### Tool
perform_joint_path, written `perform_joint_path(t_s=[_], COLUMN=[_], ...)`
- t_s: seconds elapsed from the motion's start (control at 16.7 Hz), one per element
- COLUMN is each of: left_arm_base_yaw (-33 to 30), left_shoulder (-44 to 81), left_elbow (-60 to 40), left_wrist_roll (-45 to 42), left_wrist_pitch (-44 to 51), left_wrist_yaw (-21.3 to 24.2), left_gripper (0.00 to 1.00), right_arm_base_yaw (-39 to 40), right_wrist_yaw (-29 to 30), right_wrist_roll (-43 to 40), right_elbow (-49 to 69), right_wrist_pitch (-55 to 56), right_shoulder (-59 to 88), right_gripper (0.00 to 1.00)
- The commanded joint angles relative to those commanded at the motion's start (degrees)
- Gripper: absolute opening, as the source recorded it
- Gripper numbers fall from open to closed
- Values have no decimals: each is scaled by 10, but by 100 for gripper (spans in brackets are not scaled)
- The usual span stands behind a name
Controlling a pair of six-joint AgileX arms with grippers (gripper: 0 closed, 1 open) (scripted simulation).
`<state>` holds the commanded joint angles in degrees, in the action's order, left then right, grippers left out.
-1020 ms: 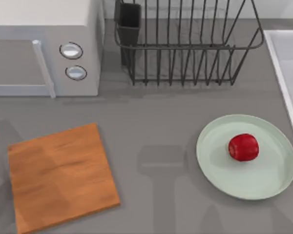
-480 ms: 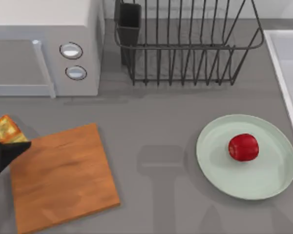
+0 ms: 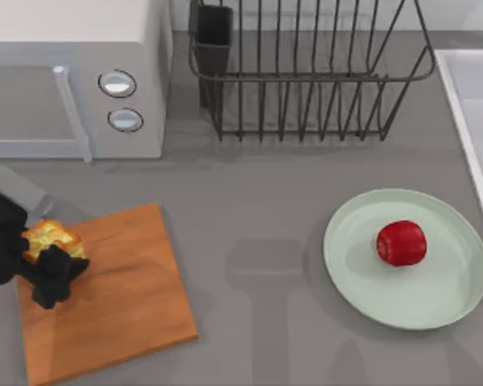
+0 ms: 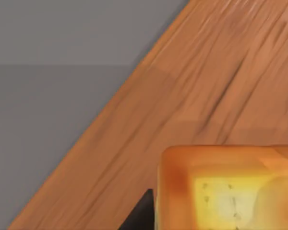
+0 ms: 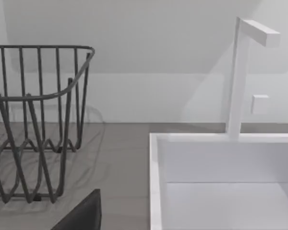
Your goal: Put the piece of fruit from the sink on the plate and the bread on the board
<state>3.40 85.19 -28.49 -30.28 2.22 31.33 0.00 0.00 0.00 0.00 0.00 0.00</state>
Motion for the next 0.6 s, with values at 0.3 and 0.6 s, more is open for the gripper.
perform_joint_path(t_s=[0.3, 0.6], left_arm_base_yaw=[-107, -209], left_shoulder=[-45, -83], left_elbow=[33, 73], left_wrist_roll=[135, 261], left_wrist_pitch=[-41, -80], left_wrist_yaw=[-154, -300], left_gripper=[0, 0], right_arm_base_yaw=[0, 0], right_wrist_yaw=[0, 0], right_wrist_roll=[0, 0], right_elbow=[0, 0], right_wrist_pitch=[0, 0], right_shoulder=[0, 0], right_gripper=[100, 100])
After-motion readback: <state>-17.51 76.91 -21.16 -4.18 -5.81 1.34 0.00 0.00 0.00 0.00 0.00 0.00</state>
